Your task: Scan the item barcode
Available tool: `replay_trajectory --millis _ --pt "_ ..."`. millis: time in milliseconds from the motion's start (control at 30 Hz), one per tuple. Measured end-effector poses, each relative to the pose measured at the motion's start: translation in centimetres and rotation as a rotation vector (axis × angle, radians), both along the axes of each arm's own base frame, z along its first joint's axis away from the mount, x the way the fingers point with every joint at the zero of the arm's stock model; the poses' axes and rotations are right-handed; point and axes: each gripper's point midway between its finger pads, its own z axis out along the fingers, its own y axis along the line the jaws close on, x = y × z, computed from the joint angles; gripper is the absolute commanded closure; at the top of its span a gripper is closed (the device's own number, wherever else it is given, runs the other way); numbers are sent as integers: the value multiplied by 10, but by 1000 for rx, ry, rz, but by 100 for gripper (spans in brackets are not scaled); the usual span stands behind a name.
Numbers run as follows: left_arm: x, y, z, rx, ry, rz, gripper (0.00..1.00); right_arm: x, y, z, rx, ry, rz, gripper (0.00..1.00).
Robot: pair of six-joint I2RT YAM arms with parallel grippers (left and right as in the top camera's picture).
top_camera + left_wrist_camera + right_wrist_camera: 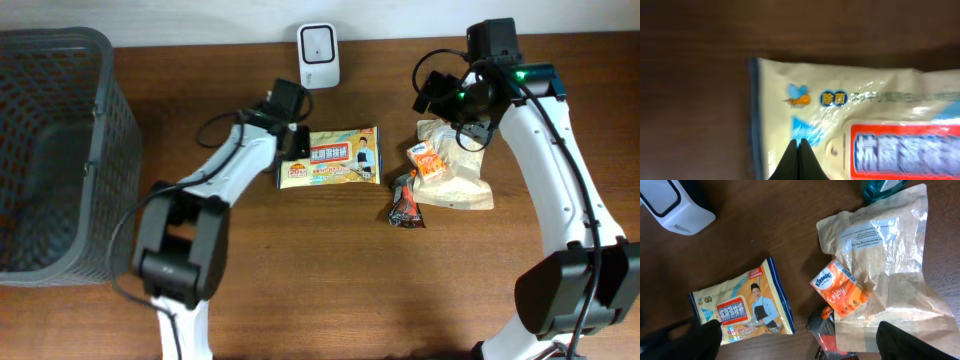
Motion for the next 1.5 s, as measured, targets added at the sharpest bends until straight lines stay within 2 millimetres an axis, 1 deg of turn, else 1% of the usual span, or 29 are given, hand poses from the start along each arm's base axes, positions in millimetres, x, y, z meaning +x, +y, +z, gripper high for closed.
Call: replay_trajectory --millis 33,67,100,133,167,200,233,300,400,433,500,567,700,800,867,933,967,1067,1100,1233,1333,1367,1400,1433,1500 --pt "1 5 14 -6 -19 9 87 0 0 0 0 0 0 1" --pt "1 11 35 -17 -47 21 80 0 0 0 0 0 0 1" --pt "1 15 55 -25 -78 27 78 0 0 0 0 0 0 1" --pt "0 22 75 -37 -100 48 62 0 0 0 0 0 0 1" --pt "-1 27 88 -42 -116 58 34 0 0 0 0 0 0 2" --pt "-2 33 97 -42 -127 65 8 0 0 0 0 0 0 1" --pt "-4 39 103 -41 -127 78 0 0 0 0 0 0 0 1" --pt "-8 54 100 -30 -95 109 1 0 0 0 0 0 0 2" --pt "-13 81 90 -12 -39 166 1 0 0 0 0 0 0 2" --pt "-13 95 88 -7 -27 197 1 0 0 0 0 0 0 1" --pt "-12 107 87 -3 -23 223 1 0 0 0 0 0 0 1" --pt "-13 107 87 -3 -20 223 1 0 2 0 12 0 3 2" --pt "-15 103 86 -3 -14 217 1 -1 15 2 79 2 34 2" --pt "-14 109 81 -13 2 260 1 -3 24 2 98 3 80 1" --pt "-14 114 75 -13 16 282 1 -2 34 -2 84 5 134 2" --pt "-16 119 67 -11 42 302 1 1 52 -18 67 23 195 2" --pt "-18 120 64 -9 54 308 1 2 57 -26 62 34 210 1" --pt "-24 121 61 -3 82 313 1 9 73 -60 47 84 256 1" --pt "-24 121 61 -3 83 312 1 13 77 -76 44 102 266 1" --pt "-26 121 60 -1 89 313 1 30 85 -122 43 122 312 1" --pt "-26 121 60 -1 90 313 1 31 94 -152 73 151 381 1" --pt "-26 121 60 0 90 313 1 30 96 -160 83 165 392 0" --pt "-26 121 60 0 90 313 1 28 98 -170 95 182 404 1" --pt "-26 121 60 -1 91 313 1 27 100 -175 102 192 416 4" --pt "-27 121 59 0 93 313 1 28 105 -172 119 176 448 13"
